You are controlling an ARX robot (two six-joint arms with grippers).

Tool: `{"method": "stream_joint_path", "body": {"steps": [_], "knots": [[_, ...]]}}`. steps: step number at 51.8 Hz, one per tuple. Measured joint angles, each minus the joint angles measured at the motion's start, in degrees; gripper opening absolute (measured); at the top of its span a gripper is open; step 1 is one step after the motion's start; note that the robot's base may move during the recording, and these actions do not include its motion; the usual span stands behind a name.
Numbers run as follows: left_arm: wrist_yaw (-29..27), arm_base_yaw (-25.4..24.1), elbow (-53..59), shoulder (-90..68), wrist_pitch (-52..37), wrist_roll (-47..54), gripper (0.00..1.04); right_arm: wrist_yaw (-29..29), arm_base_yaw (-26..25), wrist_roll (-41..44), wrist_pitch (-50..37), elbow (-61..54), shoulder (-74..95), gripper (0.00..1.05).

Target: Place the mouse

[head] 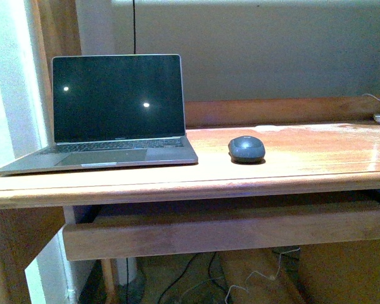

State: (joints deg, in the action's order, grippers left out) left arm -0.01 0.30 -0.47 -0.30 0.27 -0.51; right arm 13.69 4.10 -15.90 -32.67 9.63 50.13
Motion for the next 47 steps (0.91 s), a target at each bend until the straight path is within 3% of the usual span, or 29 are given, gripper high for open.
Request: {"method": "stream_joint_path", "body": {"steps": [14, 16, 18, 22, 27, 36, 43, 47], "knots": [[0.0, 0.0, 0.0, 0.0, 0.0, 0.0, 0.97, 9.6, -8.7, -4.3, 26.0, -6.7, -34.9, 0.97], [0.0, 0.0, 0.0, 0.0, 0.0, 0.0, 0.97, 9.8, -9.3, -4.7, 29.3, -6.7, -38.9, 0.97], [0.0, 0.0, 0.0, 0.0, 0.0, 0.0, 0.97, 5.3, -8.5, -2.8, 31.3, -7.4, -42.7, 0.94], [-0.1, 0.0, 0.0, 0.0, 0.0, 0.0, 0.97, -6.5, -5.3, 3.4, 32.7, -8.8, -48.2, 0.82], [0.0, 0.0, 0.0, 0.0, 0.0, 0.0, 0.97, -13.1, -4.5, 10.3, 32.7, -8.8, -49.5, 0.68], [0.0, 0.0, 0.0, 0.0, 0.0, 0.0, 0.97, -13.4, -4.3, 14.1, 32.7, -8.8, -49.7, 0.43], [0.0, 0.0, 0.0, 0.0, 0.0, 0.0, 0.97, -13.5, -4.3, 15.2, 32.7, -8.8, -49.8, 0.12], [0.0, 0.0, 0.0, 0.0, 0.0, 0.0, 0.97, -13.5, -4.3, 15.6, 32.7, -8.8, -49.8, 0.03]]}}
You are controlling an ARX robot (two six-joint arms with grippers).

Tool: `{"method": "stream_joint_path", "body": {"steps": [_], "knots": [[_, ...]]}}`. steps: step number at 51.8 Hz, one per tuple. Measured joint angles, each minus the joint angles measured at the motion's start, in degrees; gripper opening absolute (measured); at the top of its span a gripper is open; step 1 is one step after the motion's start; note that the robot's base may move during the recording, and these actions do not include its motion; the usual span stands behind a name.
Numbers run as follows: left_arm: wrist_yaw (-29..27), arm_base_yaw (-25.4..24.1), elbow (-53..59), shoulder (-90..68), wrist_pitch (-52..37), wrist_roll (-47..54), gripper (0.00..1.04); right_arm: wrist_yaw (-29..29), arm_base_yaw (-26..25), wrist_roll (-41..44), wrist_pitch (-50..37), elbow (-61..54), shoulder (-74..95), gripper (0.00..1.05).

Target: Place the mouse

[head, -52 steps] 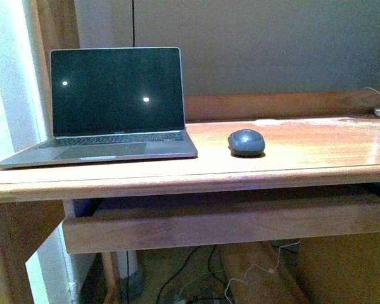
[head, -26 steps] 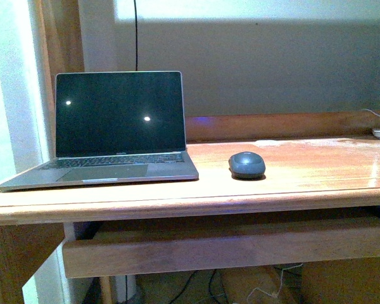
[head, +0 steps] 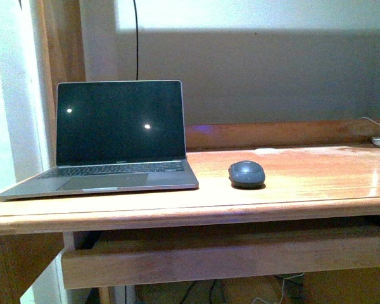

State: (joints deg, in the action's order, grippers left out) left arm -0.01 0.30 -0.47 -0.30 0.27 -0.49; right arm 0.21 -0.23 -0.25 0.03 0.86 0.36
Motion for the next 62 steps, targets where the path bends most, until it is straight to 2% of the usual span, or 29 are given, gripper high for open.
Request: {"method": "stream_joint_path", "body": {"steps": [12, 21, 44, 62], "knots": [[0.0, 0.0, 0.0, 0.0, 0.0, 0.0, 0.97, 0.0, 0.0, 0.1, 0.0, 0.0, 0.0, 0.04], [0.0, 0.0, 0.0, 0.0, 0.0, 0.0, 0.97, 0.0, 0.0, 0.0, 0.0, 0.0, 0.0, 0.34], [0.0, 0.0, 0.0, 0.0, 0.0, 0.0, 0.97, 0.0, 0.0, 0.0, 0.0, 0.0, 0.0, 0.98], [0.0, 0.0, 0.0, 0.0, 0.0, 0.0, 0.97, 0.0, 0.0, 0.0, 0.0, 0.0, 0.0, 0.97]]}}
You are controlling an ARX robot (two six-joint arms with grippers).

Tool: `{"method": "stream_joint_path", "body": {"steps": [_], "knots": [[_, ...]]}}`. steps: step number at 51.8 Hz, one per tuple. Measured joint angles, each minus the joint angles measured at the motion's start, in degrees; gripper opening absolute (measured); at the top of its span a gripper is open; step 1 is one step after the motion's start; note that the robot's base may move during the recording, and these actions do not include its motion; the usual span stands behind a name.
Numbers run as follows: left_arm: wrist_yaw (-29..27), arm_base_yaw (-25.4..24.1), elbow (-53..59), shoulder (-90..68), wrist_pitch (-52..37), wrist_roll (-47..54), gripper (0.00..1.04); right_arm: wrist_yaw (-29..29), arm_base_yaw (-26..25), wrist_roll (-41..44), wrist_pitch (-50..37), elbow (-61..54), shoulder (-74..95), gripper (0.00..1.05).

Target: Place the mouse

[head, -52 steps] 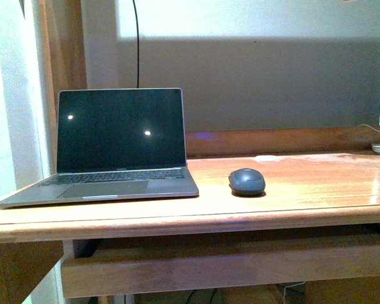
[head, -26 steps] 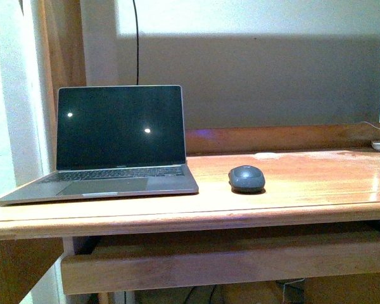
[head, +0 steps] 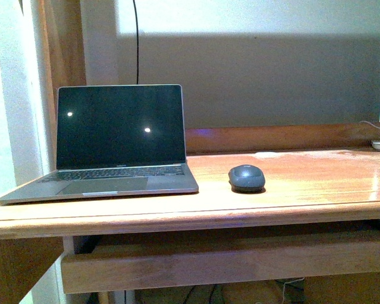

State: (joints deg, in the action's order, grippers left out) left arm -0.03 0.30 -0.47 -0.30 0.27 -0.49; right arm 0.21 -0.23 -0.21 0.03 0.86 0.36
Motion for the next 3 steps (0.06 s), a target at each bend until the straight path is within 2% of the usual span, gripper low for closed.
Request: {"method": "stream_joint_path", "body": {"steps": [3], "knots": [[0.0, 0.0, 0.0, 0.0, 0.0, 0.0, 0.97, 0.0, 0.0, 0.0, 0.0, 0.0, 0.0, 0.97]]}}
